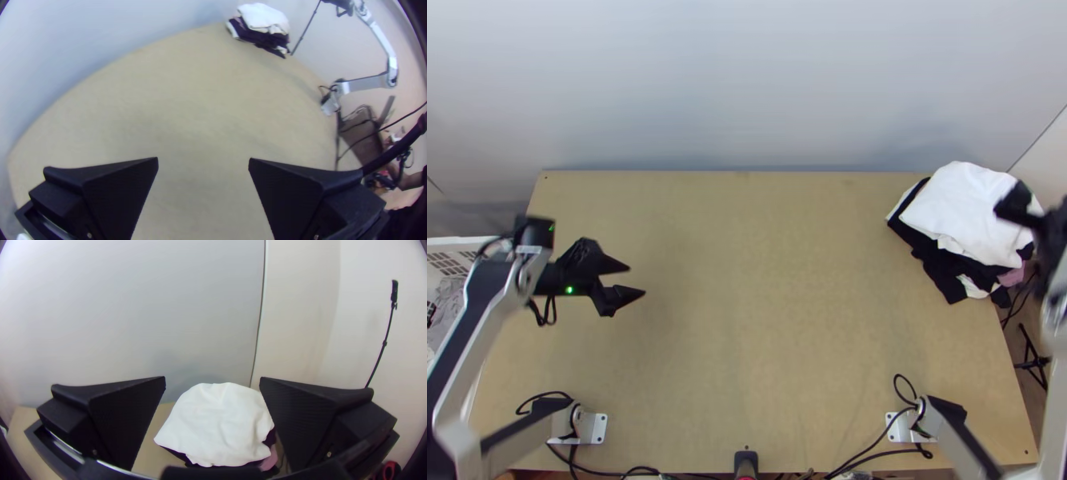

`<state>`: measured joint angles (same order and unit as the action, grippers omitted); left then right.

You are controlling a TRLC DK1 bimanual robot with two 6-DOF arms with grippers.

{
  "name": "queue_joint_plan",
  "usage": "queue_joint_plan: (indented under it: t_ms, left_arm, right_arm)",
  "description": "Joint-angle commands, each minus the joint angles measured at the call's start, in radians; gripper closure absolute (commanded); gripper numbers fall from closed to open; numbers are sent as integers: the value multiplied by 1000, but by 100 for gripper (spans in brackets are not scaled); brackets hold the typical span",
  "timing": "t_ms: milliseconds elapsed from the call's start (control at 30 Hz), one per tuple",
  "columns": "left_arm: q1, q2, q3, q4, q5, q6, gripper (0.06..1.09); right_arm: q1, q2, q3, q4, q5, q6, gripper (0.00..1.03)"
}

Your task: Fold the t-shirt

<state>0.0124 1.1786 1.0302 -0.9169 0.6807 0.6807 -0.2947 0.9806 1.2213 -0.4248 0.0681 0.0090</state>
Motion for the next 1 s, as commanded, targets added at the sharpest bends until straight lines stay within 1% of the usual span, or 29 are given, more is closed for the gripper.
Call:
queue_joint_plan:
  t_ms: [0,100,167,200,233,267,300,367,400,467,533,567,600,633,700,733,767,833,900,967]
  left_arm:
    - [3,-366,-381,653,-253,-145,10]
    - [3,-436,-476,748,-277,-175,10]
    - [-5,-522,-565,869,-333,-190,10]
    - [-9,-573,-616,941,-379,-185,10]
    - [-14,-619,-670,1029,-466,-179,10]
    - [-22,-651,-716,1102,-533,-178,10]
    - [-38,-682,-754,1139,-580,-179,10]
    - [-66,-769,-823,1161,-647,-199,10]
    - [-72,-832,-857,1164,-667,-205,10]
    - [-80,-984,-918,1135,-667,-213,10]
    - [-83,-1159,-958,1018,-667,-214,10]
    - [-86,-1186,-978,987,-667,-214,10]
    - [-84,-1179,-973,944,-685,-234,10]
    - [-80,-1182,-984,925,-728,-277,10]
    - [-80,-1183,-995,928,-785,-336,10]
    - [-81,-1182,-995,926,-794,-359,10]
    - [-83,-1182,-996,918,-796,-368,10]
    - [-97,-1180,-1001,895,-785,-336,10]
    - [-101,-1182,-1006,903,-780,-328,10]
    - [-97,-1176,-1010,906,-744,-331,10]
  right_arm:
    - [48,-465,-362,133,105,-124,5]
    - [51,-599,-531,196,113,-172,4]
    - [88,-681,-622,199,111,-179,4]
    - [126,-731,-663,207,113,-207,5]
    - [169,-784,-701,224,113,-244,5]
    - [204,-838,-735,238,114,-268,5]
    - [232,-896,-766,239,114,-282,5]
    - [250,-984,-821,236,113,-287,6]
    - [256,-988,-845,235,113,-279,6]
    - [256,-988,-875,230,113,-254,5]
    - [261,-988,-921,259,111,-253,5]
    - [278,-988,-951,304,111,-247,5]
    - [305,-988,-988,357,113,-245,5]
    - [338,-988,-1017,399,114,-245,5]
    - [370,-988,-1066,405,113,-236,5]
    - [397,-988,-1091,406,114,-233,5]
    - [422,-988,-1119,409,116,-234,5]
    - [437,-988,-1175,409,114,-247,5]
    - [459,-987,-1191,409,118,-265,5]
    - [459,-985,-1192,411,116,-270,4]
